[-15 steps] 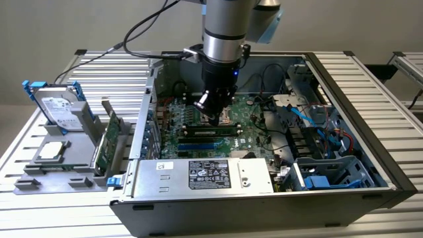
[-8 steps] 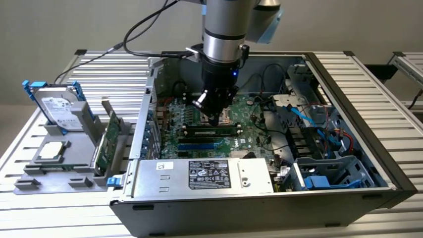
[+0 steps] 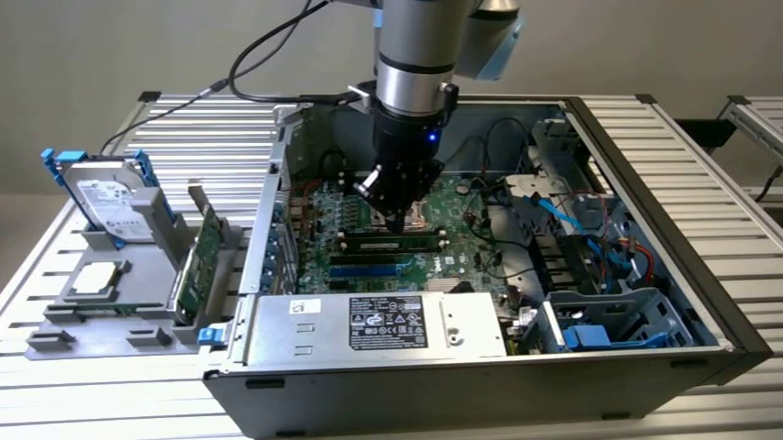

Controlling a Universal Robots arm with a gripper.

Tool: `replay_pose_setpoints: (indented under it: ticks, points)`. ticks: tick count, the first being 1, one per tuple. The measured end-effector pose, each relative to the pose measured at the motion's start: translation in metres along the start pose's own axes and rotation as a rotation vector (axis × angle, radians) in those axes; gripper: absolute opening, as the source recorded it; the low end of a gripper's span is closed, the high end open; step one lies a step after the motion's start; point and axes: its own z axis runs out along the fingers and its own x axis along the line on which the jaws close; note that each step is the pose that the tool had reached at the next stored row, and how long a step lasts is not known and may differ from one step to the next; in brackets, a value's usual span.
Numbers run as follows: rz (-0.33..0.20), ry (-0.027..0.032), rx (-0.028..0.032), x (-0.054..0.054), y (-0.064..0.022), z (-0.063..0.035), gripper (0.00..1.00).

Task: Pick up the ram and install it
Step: 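Press down the ram until it locks into place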

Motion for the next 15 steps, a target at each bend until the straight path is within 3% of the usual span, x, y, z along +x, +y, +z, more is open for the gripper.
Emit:
replay_pose_setpoints:
  ticks: [4, 8, 15]
  points:
    - [0.037, 0.0027, 0.0031, -0.0001, 0.0000, 0.0000, 0.11]
    - [0.072, 0.0039, 0.0101, 0.0000, 0.0000, 0.0000, 0.11]
    - [0.139, 0.0017, 0.0141, 0.0000, 0.0000, 0.0000, 0.11]
